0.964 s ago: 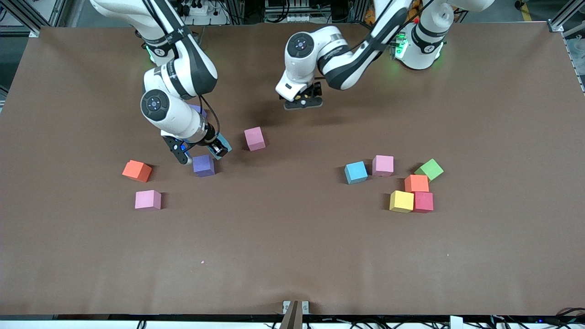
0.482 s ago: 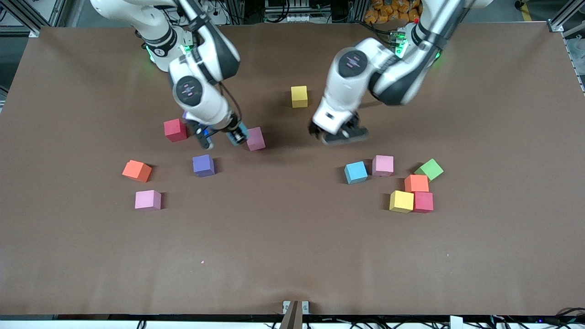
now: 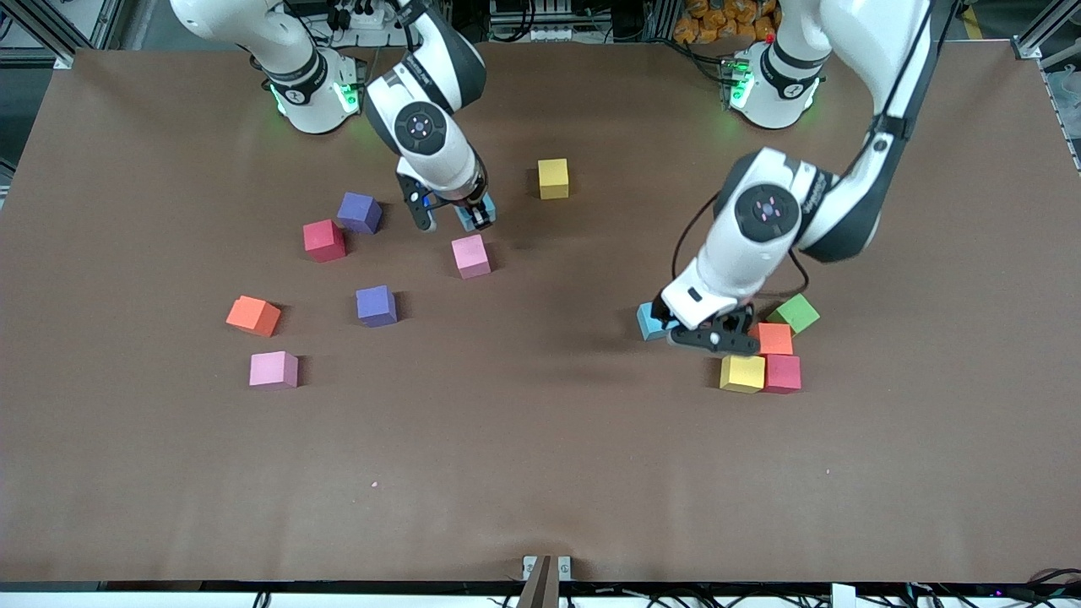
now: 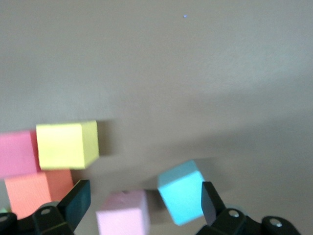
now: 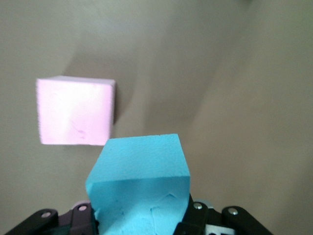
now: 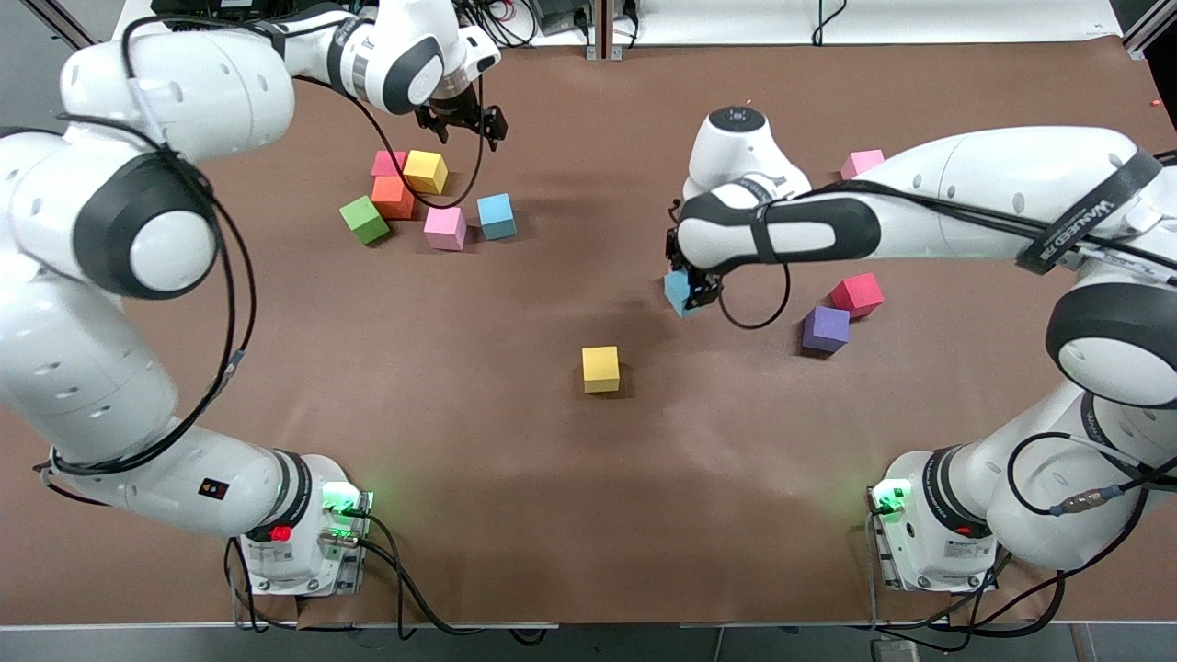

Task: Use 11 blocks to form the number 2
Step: 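Grasp a second yellow cube with the left gripper, then place the cyan cube beside the yellow with the right gripper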

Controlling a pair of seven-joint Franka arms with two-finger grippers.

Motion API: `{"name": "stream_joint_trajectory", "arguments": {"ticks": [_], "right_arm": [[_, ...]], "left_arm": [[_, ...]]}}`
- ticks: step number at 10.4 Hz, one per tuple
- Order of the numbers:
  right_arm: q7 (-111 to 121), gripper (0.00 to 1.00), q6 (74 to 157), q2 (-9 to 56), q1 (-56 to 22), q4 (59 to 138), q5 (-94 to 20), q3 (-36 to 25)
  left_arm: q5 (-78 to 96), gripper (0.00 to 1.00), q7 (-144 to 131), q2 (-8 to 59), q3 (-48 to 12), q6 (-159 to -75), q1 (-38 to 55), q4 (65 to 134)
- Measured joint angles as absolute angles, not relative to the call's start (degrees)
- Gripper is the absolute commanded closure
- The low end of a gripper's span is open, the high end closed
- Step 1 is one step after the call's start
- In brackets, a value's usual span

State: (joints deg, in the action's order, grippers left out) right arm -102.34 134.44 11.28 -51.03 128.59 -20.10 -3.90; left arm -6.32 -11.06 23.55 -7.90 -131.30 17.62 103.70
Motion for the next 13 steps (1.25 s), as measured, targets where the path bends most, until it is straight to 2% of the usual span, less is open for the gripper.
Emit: {"name": "stream_joint_trajectory", "arguments": {"ticks": [3,8,13], "right_arm": [[-104.6,0.95,140.9,11.6,-56.2,131.4,-28.1,-3.9],[-108.2,0.98,143.6,14.7,-58.9,132.5,-30.3,-3.9],[-108.7,0.98,149.5,18.4,-61.5,132.5,-35.3,-3.9]], "left_arm": [[-6.4,0.00,17.2,27.4,-4.1,-131.3,17.5,102.1],[-6.4,0.00,53.5,29.3,0.0,-131.2,15.2,102.2],[-5.4,0.00,66.5,33.1,0.5,-131.2,13.6,102.1]]}}
